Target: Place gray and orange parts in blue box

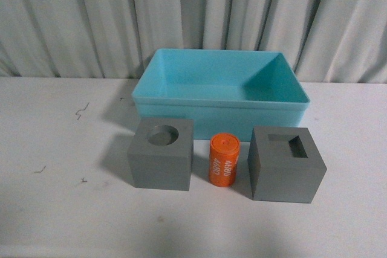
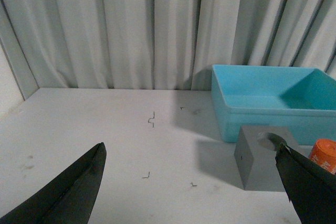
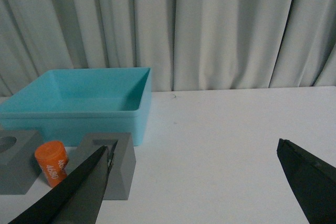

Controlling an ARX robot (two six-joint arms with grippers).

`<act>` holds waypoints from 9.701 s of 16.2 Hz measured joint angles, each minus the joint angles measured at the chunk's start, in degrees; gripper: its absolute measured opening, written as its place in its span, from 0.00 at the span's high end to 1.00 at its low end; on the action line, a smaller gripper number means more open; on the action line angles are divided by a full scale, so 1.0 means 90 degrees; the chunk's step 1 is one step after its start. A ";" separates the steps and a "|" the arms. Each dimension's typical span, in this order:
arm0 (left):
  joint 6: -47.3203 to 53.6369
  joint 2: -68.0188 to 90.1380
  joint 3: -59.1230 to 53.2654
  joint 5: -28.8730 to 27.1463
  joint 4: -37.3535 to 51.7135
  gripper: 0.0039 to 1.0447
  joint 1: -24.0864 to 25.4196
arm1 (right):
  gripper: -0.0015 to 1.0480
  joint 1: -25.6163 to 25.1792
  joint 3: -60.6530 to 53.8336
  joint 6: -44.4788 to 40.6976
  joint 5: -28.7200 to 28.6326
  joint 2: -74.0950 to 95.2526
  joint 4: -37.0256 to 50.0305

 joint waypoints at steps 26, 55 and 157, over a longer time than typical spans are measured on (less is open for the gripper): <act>0.0002 0.0000 0.0000 0.0000 0.0000 0.06 0.0000 | 0.06 0.0000 0.0000 0.0002 0.0000 0.0000 0.0000; 0.0002 0.0000 0.0000 0.0000 0.0000 0.06 0.0000 | 0.06 0.0000 0.0000 0.0000 0.0000 0.0000 0.0000; 0.0012 0.0000 0.0000 0.0000 0.0002 0.06 0.0000 | 0.08 0.0704 0.3422 0.2331 -0.1107 0.9092 0.3854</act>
